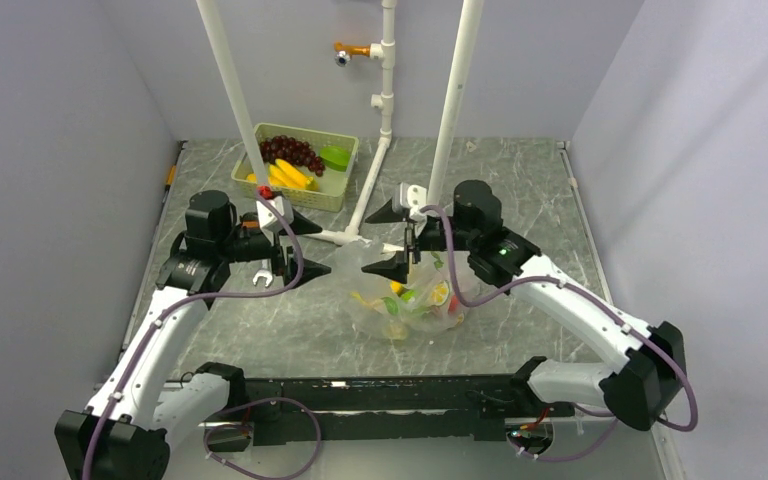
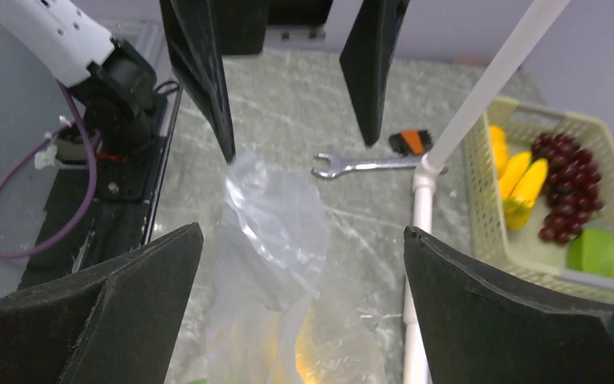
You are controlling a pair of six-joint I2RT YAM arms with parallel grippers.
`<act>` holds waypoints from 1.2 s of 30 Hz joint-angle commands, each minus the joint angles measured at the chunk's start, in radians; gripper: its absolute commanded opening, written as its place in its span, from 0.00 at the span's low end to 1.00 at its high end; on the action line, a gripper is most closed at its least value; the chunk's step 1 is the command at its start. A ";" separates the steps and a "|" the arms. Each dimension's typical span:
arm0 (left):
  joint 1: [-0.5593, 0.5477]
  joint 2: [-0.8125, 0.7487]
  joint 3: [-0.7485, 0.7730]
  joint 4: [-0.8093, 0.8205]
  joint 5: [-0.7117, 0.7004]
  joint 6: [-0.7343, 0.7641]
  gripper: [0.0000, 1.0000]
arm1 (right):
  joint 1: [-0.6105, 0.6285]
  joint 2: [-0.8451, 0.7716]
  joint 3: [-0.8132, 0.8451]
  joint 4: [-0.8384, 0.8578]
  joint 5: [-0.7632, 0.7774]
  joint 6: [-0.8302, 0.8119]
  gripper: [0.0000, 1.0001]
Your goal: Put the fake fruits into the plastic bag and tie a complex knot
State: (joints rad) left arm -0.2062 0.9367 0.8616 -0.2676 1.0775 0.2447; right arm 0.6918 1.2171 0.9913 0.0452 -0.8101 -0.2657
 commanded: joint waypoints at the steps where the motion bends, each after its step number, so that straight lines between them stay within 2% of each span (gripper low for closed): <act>1: -0.023 0.007 0.040 -0.077 0.034 0.124 0.99 | 0.001 -0.075 0.105 -0.078 0.039 0.050 1.00; 4: -0.069 0.020 0.062 -0.116 0.006 0.172 0.99 | -0.043 -0.140 0.167 -0.243 0.126 0.046 1.00; 6: -0.110 0.019 0.054 -0.096 -0.036 0.159 0.99 | -0.158 -0.183 0.166 -0.360 0.144 0.053 1.00; 11: -0.199 -0.047 -0.067 0.173 -0.200 -0.047 0.99 | -0.372 -0.291 0.097 -0.582 0.134 -0.087 0.99; 14: -0.246 -0.061 -0.102 0.251 -0.303 -0.114 0.99 | -0.451 -0.290 0.071 -0.644 0.093 -0.117 0.99; 19: -0.314 -0.043 -0.139 0.371 -0.436 -0.205 0.99 | -0.506 -0.184 0.058 -0.615 0.006 -0.122 0.99; 26: -0.434 -0.029 -0.174 0.434 -0.623 -0.287 0.99 | -0.536 -0.057 0.045 -0.561 -0.125 -0.124 0.99; 28: -0.461 -0.023 -0.176 0.448 -0.665 -0.308 0.99 | -0.535 -0.051 0.013 -0.518 -0.137 -0.100 0.96; 30: -0.483 -0.011 -0.174 0.455 -0.704 -0.334 0.99 | -0.534 -0.052 -0.012 -0.486 -0.155 -0.083 0.87; 31: -0.487 0.000 -0.168 0.455 -0.715 -0.350 0.94 | -0.535 -0.053 -0.021 -0.471 -0.162 -0.068 0.80; 32: -0.488 0.012 -0.159 0.452 -0.717 -0.362 0.82 | -0.535 -0.053 -0.030 -0.456 -0.168 -0.048 0.73; 36: -0.486 0.012 -0.151 0.479 -0.641 -0.318 0.17 | -0.531 -0.073 -0.059 -0.410 -0.189 0.018 0.36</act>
State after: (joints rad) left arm -0.6907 0.9539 0.6884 0.1383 0.4179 -0.0792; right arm 0.1585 1.1767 0.9497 -0.4641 -0.9295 -0.3149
